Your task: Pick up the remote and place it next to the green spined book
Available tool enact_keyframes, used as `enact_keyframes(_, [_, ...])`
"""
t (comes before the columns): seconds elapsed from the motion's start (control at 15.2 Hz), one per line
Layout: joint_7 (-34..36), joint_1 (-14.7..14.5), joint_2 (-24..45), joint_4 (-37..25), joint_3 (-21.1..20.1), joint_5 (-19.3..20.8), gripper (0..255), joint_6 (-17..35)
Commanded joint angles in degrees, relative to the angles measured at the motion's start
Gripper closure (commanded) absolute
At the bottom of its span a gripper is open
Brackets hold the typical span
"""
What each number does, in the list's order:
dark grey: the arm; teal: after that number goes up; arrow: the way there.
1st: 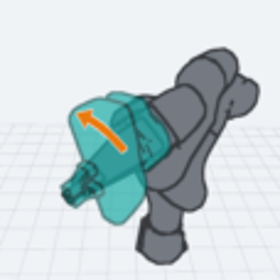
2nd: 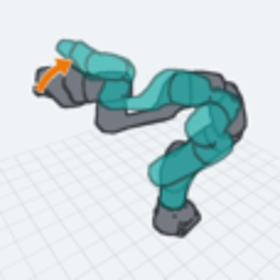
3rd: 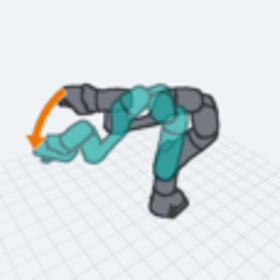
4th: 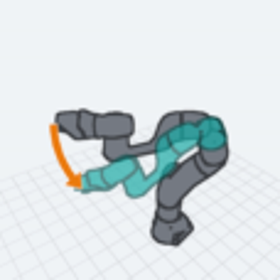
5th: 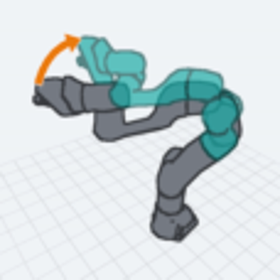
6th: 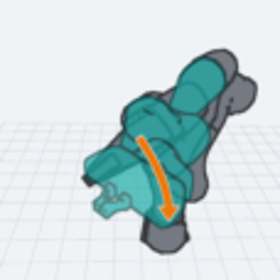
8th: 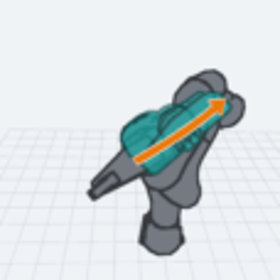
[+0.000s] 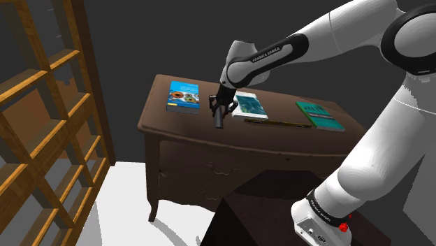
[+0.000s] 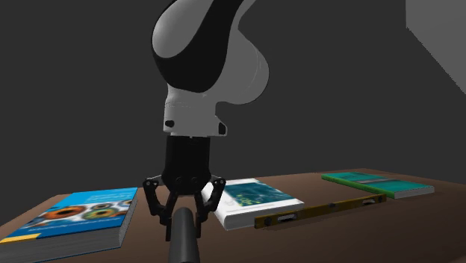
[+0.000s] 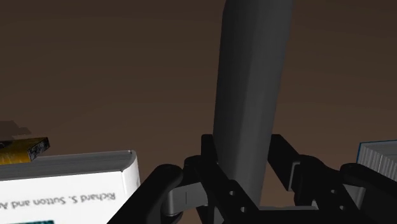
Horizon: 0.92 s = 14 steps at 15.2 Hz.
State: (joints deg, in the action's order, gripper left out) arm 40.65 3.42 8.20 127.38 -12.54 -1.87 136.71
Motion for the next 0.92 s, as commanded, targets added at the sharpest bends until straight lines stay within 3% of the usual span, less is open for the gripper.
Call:
enact_keyframes(0.0, [-0.1, -0.1, -0.7, -0.2, -0.2, -0.3, 255, -1.0])
enact_keyframes(0.86, [-0.7, 0.2, -6.4, -4.2, -0.2, -1.6, 255, -10.6])
